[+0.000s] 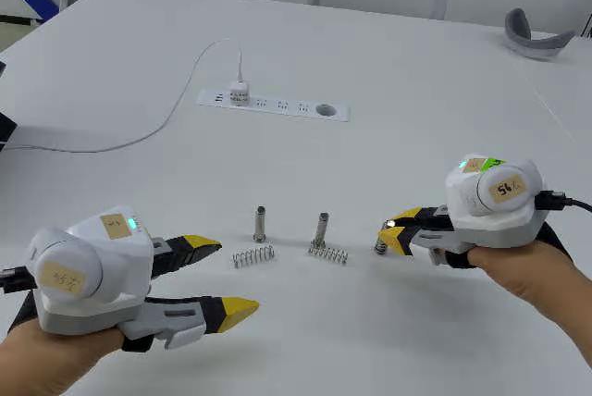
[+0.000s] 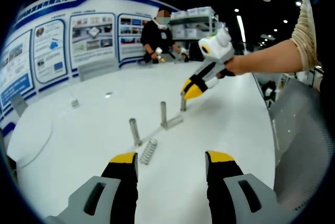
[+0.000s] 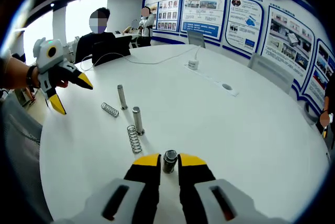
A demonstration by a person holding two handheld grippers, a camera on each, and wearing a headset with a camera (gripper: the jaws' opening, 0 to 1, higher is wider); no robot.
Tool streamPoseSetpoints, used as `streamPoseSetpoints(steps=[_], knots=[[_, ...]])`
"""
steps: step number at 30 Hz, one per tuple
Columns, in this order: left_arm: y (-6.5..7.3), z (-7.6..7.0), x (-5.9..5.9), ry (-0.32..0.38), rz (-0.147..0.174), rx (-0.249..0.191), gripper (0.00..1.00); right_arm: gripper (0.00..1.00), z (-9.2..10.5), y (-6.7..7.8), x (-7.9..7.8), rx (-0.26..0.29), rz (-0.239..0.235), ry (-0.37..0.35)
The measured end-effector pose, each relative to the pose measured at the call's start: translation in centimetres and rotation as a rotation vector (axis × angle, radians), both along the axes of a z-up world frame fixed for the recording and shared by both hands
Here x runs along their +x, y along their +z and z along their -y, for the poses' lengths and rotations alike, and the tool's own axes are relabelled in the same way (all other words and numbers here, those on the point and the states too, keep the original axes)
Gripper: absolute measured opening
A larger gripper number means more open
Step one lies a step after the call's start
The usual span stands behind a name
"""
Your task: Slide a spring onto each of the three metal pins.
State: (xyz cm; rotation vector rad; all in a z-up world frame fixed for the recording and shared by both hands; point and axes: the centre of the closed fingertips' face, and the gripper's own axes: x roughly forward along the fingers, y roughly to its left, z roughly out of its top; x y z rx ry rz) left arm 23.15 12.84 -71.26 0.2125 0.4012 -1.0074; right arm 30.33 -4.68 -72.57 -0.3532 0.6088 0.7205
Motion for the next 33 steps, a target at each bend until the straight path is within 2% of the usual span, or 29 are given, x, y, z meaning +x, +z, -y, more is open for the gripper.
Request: streamPoseSetpoints(steps=[15, 25, 33], knots=[[0.2, 0.0, 0.1, 0.001, 0.006, -0.003, 0.53, 0.17, 0.4, -0.2, -0.4, -0.005, -0.004, -0.009], [0.3, 0.1, 0.0, -0.002, 0.007, -0.001, 0.53, 0.17, 0.6, -1.0, -1.6, -0.020, -0.019, -0.004], [0.4, 0.1, -0.1, -0.006, 0.010, -0.002, 0.53, 0.17, -0.1, -1.7, -2.9, -0.013, -0.033, 0.008]])
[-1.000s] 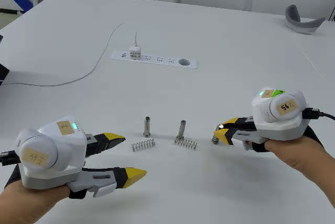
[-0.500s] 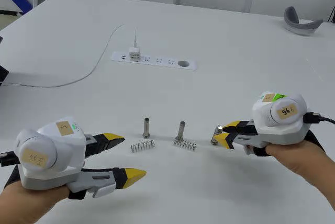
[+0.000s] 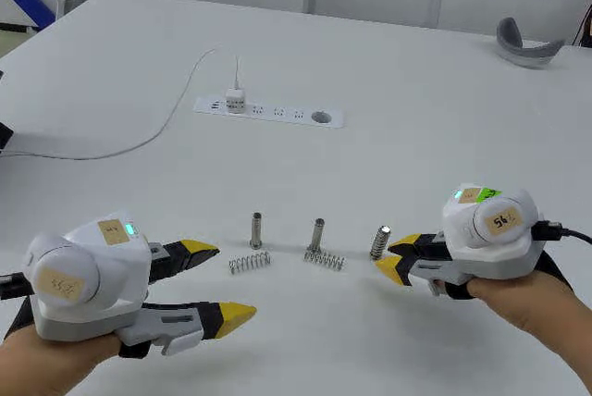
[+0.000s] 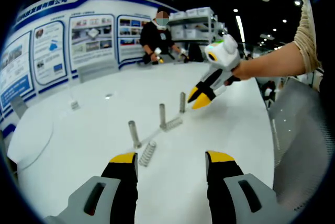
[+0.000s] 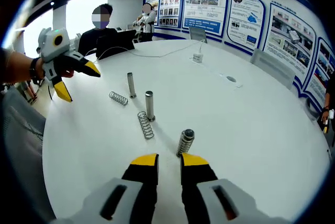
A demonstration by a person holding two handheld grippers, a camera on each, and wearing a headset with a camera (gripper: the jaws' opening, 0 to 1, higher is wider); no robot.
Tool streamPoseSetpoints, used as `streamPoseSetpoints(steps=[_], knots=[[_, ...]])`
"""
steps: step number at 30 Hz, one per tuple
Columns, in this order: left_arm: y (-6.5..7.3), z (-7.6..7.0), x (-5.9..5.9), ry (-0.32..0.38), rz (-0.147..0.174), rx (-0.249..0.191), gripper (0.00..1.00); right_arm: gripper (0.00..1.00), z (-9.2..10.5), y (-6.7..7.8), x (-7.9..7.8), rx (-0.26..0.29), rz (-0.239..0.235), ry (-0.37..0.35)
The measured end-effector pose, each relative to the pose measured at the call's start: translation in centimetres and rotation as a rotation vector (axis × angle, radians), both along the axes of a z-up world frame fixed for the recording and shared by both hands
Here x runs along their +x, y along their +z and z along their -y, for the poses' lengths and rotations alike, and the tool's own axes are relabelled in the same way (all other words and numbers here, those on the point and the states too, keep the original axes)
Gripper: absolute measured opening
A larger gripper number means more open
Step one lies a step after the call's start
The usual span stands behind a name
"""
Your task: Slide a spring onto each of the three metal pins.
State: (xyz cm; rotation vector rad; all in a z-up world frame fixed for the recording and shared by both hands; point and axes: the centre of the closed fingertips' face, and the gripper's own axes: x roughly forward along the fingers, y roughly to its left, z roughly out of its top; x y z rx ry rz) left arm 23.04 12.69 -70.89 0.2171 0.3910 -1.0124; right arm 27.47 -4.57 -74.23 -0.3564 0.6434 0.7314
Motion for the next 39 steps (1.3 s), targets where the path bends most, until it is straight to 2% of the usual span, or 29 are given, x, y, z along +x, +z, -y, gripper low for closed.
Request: streamPoseSetpoints(steps=[15, 27, 39], knots=[[0.2, -0.1, -0.1, 0.002, 0.009, -0.002, 0.53, 0.18, -2.3, -0.2, -1.0, 0.003, -0.005, 0.057], [0.2, 0.0, 0.0, 0.004, 0.009, -0.003, 0.53, 0.18, -4.3, 0.2, -0.1, -0.007, 0.007, 0.113], [0.0, -0.1, 0.1, 0.007, 0.003, -0.001, 0.52, 0.18, -5.4, -0.8, 0.8, -0.020, -0.016, 0.152]])
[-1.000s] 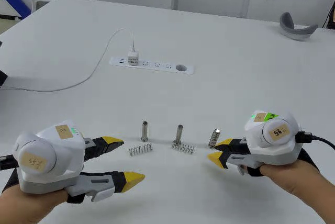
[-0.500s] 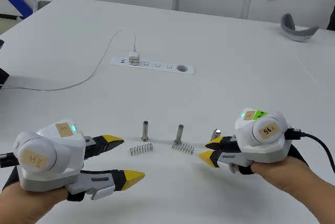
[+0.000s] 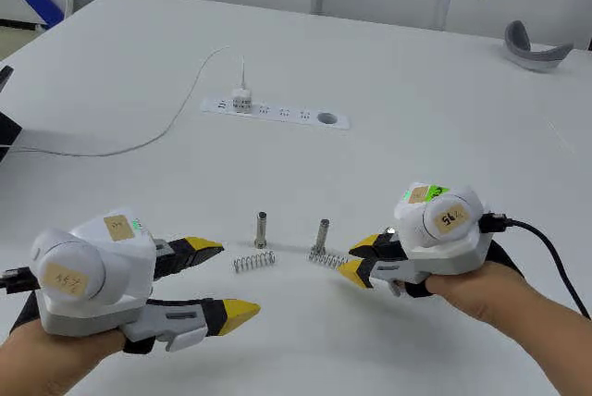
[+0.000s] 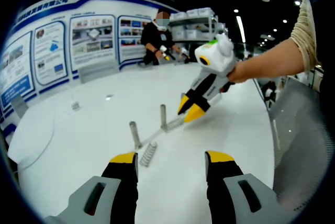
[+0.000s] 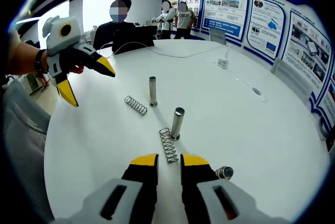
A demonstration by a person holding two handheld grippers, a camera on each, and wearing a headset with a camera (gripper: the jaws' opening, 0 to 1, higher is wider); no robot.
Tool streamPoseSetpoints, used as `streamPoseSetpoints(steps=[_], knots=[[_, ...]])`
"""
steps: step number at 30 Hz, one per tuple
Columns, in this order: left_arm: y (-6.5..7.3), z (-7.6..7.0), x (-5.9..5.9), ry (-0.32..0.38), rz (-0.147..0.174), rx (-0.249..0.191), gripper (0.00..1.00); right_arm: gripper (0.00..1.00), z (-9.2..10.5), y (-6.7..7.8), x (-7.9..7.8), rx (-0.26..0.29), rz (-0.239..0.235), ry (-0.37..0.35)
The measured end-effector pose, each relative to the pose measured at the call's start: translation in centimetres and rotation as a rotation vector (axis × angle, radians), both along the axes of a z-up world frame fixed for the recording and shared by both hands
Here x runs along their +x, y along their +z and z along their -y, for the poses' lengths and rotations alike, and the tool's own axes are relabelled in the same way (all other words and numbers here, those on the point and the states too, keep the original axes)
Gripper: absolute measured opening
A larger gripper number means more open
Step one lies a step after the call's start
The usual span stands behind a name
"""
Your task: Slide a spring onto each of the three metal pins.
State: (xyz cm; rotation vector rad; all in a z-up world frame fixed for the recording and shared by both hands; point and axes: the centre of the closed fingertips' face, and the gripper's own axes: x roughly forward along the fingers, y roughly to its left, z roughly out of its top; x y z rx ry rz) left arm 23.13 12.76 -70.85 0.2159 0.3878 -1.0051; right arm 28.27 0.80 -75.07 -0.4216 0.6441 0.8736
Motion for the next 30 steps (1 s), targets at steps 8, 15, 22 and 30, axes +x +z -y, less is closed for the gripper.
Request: streamPoseSetpoints(steps=[8, 15, 22, 30], knots=[[-0.2, 0.0, 0.0, 0.001, -0.006, 0.001, 0.52, 0.17, -0.3, -0.8, 0.2, -0.015, -0.018, 0.016], [-0.2, 0.0, 0.0, 0.002, -0.009, 0.001, 0.52, 0.17, -0.5, -1.2, 0.3, -0.024, -0.031, 0.027], [-0.2, 0.0, 0.0, 0.003, -0.011, 0.001, 0.52, 0.16, -0.6, -1.4, 0.2, -0.030, -0.047, 0.037], [-0.3, 0.0, -0.2, 0.000, -0.012, 0.004, 0.51, 0.14, -0.8, -1.6, 0.0, -0.041, -0.053, 0.046]])
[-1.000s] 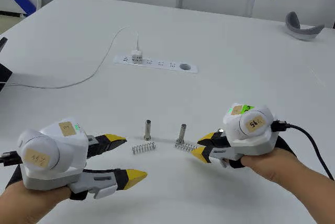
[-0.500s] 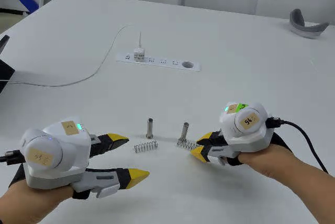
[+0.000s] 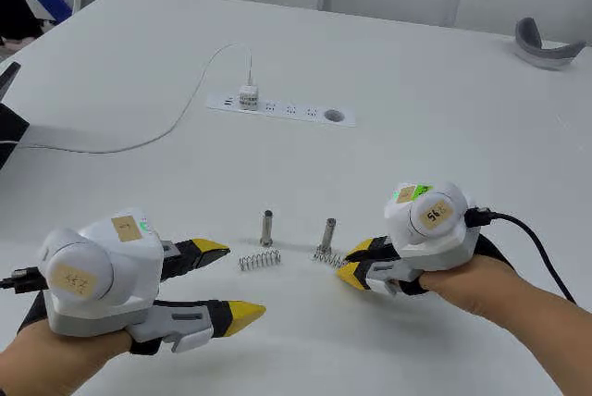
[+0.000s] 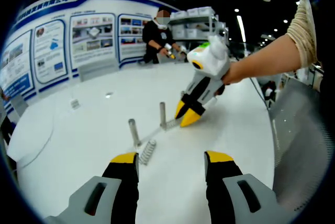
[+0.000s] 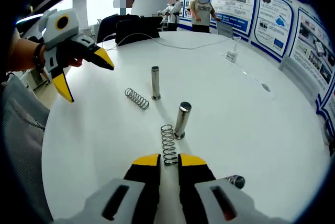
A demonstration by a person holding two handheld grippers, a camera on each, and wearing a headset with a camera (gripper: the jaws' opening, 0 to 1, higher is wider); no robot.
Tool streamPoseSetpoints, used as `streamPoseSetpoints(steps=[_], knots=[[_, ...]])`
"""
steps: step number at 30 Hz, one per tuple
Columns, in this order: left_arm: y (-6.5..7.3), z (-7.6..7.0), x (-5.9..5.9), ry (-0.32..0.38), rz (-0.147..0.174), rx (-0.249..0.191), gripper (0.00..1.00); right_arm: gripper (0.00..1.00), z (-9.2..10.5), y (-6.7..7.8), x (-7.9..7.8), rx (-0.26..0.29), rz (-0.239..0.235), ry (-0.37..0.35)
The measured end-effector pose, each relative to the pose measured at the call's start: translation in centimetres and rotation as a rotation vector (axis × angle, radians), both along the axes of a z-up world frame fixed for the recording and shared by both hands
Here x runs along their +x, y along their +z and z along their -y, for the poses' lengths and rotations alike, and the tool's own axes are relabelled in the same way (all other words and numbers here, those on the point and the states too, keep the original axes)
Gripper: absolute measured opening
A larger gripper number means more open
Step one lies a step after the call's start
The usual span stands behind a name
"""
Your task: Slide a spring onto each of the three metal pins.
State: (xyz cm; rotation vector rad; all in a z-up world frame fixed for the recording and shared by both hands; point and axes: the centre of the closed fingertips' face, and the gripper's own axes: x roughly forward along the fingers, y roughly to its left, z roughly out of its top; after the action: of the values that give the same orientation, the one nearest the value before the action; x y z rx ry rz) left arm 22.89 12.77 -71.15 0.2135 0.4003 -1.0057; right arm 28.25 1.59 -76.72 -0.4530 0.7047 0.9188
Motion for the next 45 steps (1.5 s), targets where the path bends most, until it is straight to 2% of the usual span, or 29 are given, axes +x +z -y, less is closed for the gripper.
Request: streamPoseSetpoints(steps=[18, 24, 33, 45], knots=[[-0.1, 0.5, -0.4, -0.018, 0.001, 0.008, 0.50, 0.12, 0.0, 0.3, -0.7, -0.006, -0.006, 0.017], [-0.1, 0.8, -0.5, -0.030, -0.002, 0.007, 0.50, 0.12, -0.2, 0.7, -1.6, -0.015, 0.000, 0.053], [-0.3, 2.3, -1.0, -0.068, -0.001, 0.007, 0.49, 0.12, -0.2, 1.8, -3.2, -0.023, 0.002, 0.104], [0.0, 3.1, -1.1, -0.099, 0.009, 0.006, 0.48, 0.12, -1.6, 3.6, -5.6, -0.035, 0.014, 0.211]])
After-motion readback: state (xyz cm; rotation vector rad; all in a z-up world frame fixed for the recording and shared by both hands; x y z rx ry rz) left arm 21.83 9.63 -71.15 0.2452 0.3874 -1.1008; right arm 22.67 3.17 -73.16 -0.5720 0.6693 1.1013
